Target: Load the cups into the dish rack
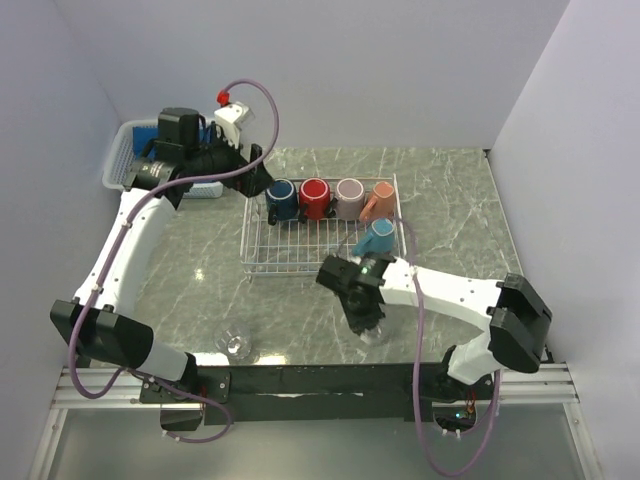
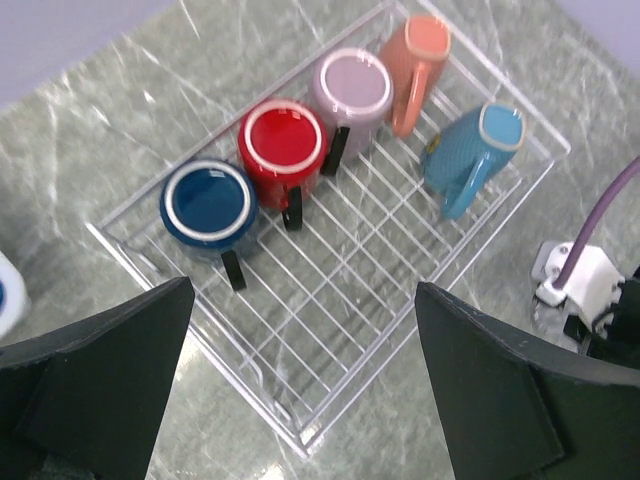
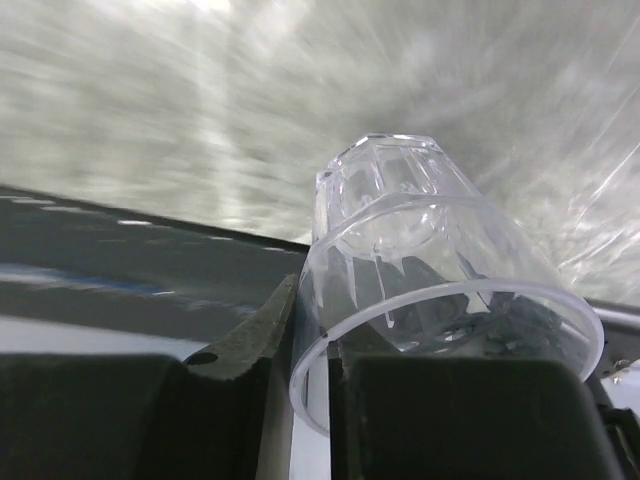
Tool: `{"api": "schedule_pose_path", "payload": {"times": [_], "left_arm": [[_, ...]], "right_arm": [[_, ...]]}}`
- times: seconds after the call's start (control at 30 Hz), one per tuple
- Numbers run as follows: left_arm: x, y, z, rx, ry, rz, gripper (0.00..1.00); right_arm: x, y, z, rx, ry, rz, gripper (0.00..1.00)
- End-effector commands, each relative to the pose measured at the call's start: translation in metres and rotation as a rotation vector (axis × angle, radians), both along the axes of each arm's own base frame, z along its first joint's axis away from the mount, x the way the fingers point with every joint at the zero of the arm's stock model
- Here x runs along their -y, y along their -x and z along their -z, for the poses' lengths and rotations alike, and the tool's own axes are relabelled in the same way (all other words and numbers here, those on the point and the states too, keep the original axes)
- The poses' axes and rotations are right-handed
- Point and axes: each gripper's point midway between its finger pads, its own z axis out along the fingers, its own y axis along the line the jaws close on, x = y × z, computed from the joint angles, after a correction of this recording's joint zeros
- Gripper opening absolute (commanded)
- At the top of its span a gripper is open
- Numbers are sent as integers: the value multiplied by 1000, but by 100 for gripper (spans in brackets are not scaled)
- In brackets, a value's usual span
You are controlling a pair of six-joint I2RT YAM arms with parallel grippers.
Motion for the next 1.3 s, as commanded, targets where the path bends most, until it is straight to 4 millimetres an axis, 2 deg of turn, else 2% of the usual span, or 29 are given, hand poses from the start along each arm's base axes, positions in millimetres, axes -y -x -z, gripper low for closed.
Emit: {"api": "schedule_pose_path", "payload": {"times": [0.0,0.07,0.1,0.13,0.17,0.2,0.23,0.27,0.3,0.33,0.4,0.53,0.57,0.6,0.67,0.7,0.73,0.93,1.2,1.27], "left_arm": [[2,-7,-52,107,68,-11,99],[2,-10,-64,119,90,-6,96],[2,-12,-67,107,109,-12,97],[2,-16,-66,102,114,-8,96],[3,-15,-76,82,162,-1,96],[3,-16,-79,50,198,-9,96],[3,-19,-79,23,225,-1,96],[5,-17,-90,26,261,31,96],[8,-15,-94,-1,292,38,96],[11,-16,-96,-13,308,52,96],[18,-6,-114,-7,353,106,96],[25,10,-137,-15,418,175,96],[27,12,-139,-43,441,181,96],[31,17,-142,-52,460,219,96],[34,20,-138,-121,502,229,96],[37,26,-144,-107,521,282,96],[39,26,-135,-151,536,292,96],[48,38,-122,-250,575,354,96],[55,47,-116,-291,593,375,96],[57,48,-109,-303,584,378,96]], "right_arm": [[-32,-58,-93,202,-143,11,0],[-37,-69,-126,220,-207,24,0],[-45,-88,-162,273,-299,52,0],[-48,-93,-180,287,-346,57,0],[-51,-101,-199,309,-408,68,0],[-62,-105,-235,333,-530,50,0],[-59,-122,-256,374,-608,89,0],[-62,-128,-275,382,-691,97,0],[-69,-119,-298,348,-827,61,0],[-70,-140,-323,411,-955,70,0],[-75,-151,-351,442,-1155,70,0],[-81,-157,-369,347,-1370,47,0],[-83,-162,-366,312,-1393,72,0],[-86,-166,-374,331,-1433,47,0],[-93,-173,-373,291,-1461,59,0],[-95,-177,-378,305,-1488,42,0],[-97,-180,-380,297,-1503,39,0],[-111,-196,-390,253,-1581,21,0],[-118,-205,-394,230,-1653,22,0],[-120,-208,-395,211,-1667,30,0]]}}
